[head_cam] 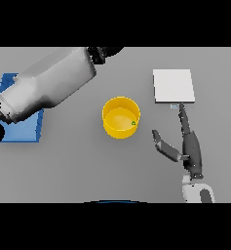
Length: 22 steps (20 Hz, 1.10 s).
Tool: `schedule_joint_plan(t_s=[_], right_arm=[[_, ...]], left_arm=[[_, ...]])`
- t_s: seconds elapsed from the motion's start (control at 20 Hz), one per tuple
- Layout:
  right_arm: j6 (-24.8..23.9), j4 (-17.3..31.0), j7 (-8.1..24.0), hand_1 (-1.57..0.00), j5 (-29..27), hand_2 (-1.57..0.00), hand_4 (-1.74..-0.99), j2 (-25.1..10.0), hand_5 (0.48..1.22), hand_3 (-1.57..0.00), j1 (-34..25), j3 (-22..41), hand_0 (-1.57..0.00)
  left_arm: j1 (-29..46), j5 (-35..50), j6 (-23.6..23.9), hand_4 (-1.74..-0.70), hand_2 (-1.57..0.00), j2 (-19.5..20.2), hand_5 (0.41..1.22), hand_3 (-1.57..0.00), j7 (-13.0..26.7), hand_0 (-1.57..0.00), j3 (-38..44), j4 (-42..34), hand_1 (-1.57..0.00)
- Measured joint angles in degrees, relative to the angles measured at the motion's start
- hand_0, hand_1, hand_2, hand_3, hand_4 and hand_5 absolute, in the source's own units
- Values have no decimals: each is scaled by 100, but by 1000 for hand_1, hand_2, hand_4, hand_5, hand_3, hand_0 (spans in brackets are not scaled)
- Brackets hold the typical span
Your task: Pick up the red beaker and tilt it to pour out 1 green nut into yellow bowl. Pick up the yellow bowl and place it on the metallic measuring scale.
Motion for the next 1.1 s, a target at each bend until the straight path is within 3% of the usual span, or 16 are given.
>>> schedule_joint_plan(t_s=[0.05, 0.2, 0.45, 0.55, 0.75, 1.1], right_arm=[[67, 43, 11, 1, -78, 1, -1181, 5, 593, 1, 34, -4, 1], [196, 4, -77, 1, -322, 1, -1193, 16, 597, 1, 22, -54, 1], [257, 21, -126, 1, -387, 1, -1224, -20, 592, 1, 7, -63, 1], [296, 57, -180, 1, -413, 1, -1222, -108, 587, 1, 22, -108, 1], [344, 201, -263, 1, -419, 1, -1223, -147, 591, 1, -68, -107, 1], [360, 112, -227, 1, -238, 1, -1212, -282, 641, 1, -95, -32, 1]], left_arm=[[-121, 110, 92, -1705, -1501, 118, 1221, -1232, -89, -1571, 123, 114, -1571], [-454, 599, -21, -1720, -1535, 304, 1221, -1397, 232, -1571, 698, 578, -1571], [-109, 2195, 311, -1733, -1559, 762, 1221, -1368, 1123, -1571, 2304, 1506, -1571], [212, 2860, 651, -1736, -1563, 1085, 1221, -1396, 1102, -1571, 2860, 1562, -1571], [1108, 3993, 1189, -1739, -1568, 1639, 1221, -1414, 1353, -1571, 3625, 1182, -1571], [3324, 5476, 2682, -1741, -1570, 2304, 1221, -1457, 2885, -1571, 4364, -648, -1571]])
